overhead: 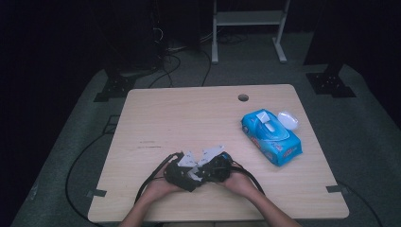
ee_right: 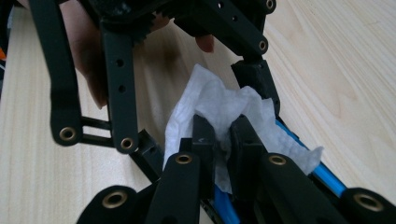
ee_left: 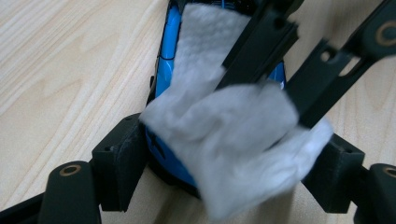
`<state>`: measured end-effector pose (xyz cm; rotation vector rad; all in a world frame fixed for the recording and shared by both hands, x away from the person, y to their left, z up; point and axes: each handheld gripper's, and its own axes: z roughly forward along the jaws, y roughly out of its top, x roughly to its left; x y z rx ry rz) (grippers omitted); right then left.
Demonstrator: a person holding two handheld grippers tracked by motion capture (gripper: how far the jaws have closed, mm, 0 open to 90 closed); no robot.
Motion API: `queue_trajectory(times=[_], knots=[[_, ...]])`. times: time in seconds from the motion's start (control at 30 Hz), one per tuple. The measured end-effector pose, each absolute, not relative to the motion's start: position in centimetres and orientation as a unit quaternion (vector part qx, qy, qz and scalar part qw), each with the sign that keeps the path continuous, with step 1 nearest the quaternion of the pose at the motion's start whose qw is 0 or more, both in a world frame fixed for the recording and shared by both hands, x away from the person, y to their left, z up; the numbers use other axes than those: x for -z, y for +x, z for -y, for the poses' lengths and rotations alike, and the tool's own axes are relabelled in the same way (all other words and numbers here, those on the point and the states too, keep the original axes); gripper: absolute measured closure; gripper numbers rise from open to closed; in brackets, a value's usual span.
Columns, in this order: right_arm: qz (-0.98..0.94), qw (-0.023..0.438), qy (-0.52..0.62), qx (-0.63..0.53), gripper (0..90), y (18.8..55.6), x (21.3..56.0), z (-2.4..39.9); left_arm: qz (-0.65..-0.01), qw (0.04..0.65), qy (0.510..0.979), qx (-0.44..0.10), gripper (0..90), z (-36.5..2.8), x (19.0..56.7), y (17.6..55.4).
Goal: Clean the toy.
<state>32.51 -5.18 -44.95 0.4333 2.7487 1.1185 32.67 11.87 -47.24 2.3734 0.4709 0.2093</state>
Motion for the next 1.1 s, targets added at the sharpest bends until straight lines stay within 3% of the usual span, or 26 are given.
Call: queue_trajectory(times=[0.17,0.47,1.1], knots=[[-0.909,0.094,0.170,-0.368,81.9,33.4,44.3,6.3,-0.184,0.356,0.913,-0.079,23.5,-11.8,47.4,32.7],[-0.907,0.083,0.176,-0.373,81.8,33.8,45.0,4.7,-0.187,0.355,0.912,-0.079,23.6,-11.8,47.3,32.7],[-0.885,0.096,0.253,-0.378,82.2,36.0,44.3,8.8,-0.183,0.355,0.913,-0.081,23.6,-11.7,47.4,32.8]])
